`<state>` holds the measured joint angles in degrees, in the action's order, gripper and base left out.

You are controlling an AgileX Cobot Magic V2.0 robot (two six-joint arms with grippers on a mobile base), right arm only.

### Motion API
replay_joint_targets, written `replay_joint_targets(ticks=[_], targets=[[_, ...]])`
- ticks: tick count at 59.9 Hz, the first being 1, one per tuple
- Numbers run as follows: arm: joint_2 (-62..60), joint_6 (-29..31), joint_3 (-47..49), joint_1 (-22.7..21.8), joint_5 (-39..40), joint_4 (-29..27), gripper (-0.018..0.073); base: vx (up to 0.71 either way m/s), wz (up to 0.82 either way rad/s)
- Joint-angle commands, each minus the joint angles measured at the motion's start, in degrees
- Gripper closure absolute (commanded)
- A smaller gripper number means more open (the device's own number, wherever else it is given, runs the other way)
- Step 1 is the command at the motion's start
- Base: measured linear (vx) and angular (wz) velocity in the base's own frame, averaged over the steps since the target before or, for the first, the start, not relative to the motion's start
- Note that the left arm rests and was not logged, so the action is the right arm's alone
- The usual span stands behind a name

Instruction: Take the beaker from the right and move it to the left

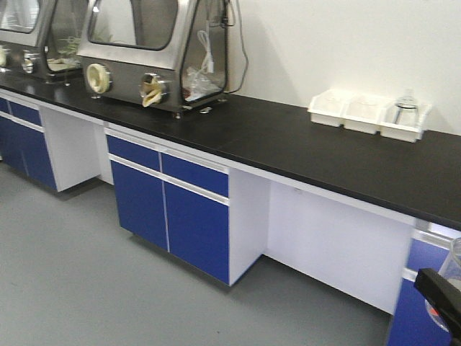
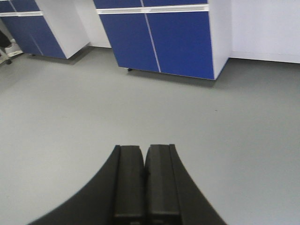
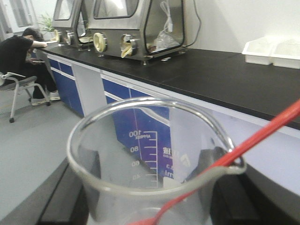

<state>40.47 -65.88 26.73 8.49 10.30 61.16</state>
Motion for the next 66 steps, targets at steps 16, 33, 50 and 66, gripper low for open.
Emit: replay_joint_targets(ticks=[16,33,50,66], targets=[[-0.2,-0.2,1.7,-0.1,2.4,-0.2,0.0562,0.41,0.28],[-0.2,-0.2,1.7,-0.1,2.4,-0.2,0.0562,0.45,0.13],[-0.2,-0.2,1.7,-0.1,2.4,-0.2,0.0562,0.48,-0.09],[-0.2,-0.2,1.7,-0.1,2.4,-0.2,0.0562,0.47,-0.26]])
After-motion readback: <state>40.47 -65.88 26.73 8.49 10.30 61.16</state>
